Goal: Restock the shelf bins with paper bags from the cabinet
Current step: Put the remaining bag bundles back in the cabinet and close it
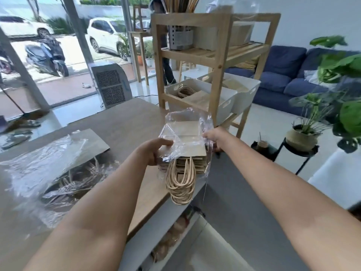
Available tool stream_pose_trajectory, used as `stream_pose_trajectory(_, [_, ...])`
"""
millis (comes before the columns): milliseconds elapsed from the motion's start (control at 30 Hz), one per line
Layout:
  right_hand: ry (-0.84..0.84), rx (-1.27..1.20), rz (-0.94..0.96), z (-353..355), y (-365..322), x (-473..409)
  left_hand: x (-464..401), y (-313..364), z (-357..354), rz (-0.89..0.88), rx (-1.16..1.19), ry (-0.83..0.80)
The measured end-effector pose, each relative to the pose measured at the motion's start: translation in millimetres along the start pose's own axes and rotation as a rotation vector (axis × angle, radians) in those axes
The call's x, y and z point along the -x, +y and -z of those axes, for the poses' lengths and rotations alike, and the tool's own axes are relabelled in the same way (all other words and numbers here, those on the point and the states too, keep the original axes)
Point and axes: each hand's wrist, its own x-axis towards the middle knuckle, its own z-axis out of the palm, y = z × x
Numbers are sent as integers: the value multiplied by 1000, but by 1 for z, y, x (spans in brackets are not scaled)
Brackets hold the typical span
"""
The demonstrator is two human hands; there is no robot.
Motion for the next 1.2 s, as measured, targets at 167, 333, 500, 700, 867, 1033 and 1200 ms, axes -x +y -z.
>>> stream_pose_trajectory(167, [78, 25, -106, 56, 48, 27, 14, -10, -73, 33, -69, -103])
stream_pose_trajectory(333, [62, 77, -236, 99, 91, 36, 17, -20, -131, 81, -188, -108])
stream_pose_trajectory(500, [-4, 170, -440, 121, 142, 35, -9, -74, -168, 212, -181, -140])
stream_pose_trajectory(700, [-54, 140, -335, 96, 150, 23, -16, -98, -155, 259, -75, -170])
stream_pose_trajectory(867, [-155, 194, -373, 66, 188, 11, -21, -144, -145, 351, -52, -125])
stream_pose_trajectory(1033, [-214, 159, -450, 40, 221, -2, -21, -178, -148, 420, 11, -102])
stream_pose_trajectory(1200, [-335, -42, -515, 27, 244, -5, -28, -206, -152, 465, 145, -61])
